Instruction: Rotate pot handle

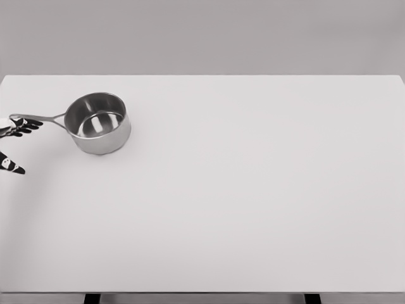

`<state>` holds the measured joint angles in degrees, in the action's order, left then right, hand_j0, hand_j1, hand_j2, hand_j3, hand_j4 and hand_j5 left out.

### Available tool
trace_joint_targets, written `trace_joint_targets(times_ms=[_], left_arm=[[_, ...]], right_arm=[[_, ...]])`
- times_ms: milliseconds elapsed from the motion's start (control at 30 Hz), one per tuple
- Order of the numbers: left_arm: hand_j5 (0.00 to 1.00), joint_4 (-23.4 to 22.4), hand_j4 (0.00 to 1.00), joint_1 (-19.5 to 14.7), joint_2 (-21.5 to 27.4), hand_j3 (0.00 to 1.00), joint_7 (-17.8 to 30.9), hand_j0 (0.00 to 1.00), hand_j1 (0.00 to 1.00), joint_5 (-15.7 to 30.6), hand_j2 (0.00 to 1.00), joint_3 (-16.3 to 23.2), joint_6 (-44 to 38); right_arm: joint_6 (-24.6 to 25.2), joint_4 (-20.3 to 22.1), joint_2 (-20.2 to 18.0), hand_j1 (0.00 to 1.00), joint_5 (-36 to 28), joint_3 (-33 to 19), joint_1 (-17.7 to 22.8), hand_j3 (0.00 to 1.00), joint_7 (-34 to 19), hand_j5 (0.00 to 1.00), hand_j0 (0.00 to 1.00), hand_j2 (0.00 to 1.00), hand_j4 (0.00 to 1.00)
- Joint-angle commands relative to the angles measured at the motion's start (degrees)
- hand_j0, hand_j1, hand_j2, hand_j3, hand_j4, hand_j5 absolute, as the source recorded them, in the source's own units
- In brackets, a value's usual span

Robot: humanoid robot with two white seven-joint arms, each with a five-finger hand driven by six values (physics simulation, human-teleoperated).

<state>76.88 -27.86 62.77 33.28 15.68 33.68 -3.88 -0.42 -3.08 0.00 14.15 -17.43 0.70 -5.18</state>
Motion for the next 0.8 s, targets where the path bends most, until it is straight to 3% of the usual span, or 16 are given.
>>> trace_joint_targets(times_ms=[0, 333, 500, 767], left_arm=[[1.0, -0.3, 1.0, 0.0, -0.5, 1.0, -0.3, 1.0, 1.0, -0.2, 1.0, 0.0, 0.0], [1.0, 1.0, 1.0, 1.1, 0.4, 1.0, -0.3, 1.0, 1.0, 0.4, 1.0, 0.0, 0.2], [1.0, 8.5, 1.0, 3.5, 5.4, 1.0, -0.3, 1.0, 1.0, 2.6, 1.0, -0.4, 0.8], [1.0, 15.1, 1.0, 7.8, 12.5, 1.0, -0.3, 1.0, 1.0, 8.2, 1.0, -0.6, 5.4]], right_arm=[[0.0, 0.0, 0.0, 1.0, 0.0, 0.0, 0.0, 1.0, 0.0, 1.0, 1.0, 1.0, 1.0], [0.0, 0.0, 0.0, 1.0, 0.0, -0.1, 0.0, 1.0, 0.0, 1.0, 1.0, 1.0, 1.0], [0.0, -0.1, 0.0, 1.0, 0.0, 0.0, 0.0, 1.0, 0.0, 1.0, 1.0, 1.0, 1.0], [0.0, 0.0, 0.0, 1.0, 0.0, 0.0, 0.0, 1.0, 0.0, 1.0, 1.0, 1.0, 1.0]])
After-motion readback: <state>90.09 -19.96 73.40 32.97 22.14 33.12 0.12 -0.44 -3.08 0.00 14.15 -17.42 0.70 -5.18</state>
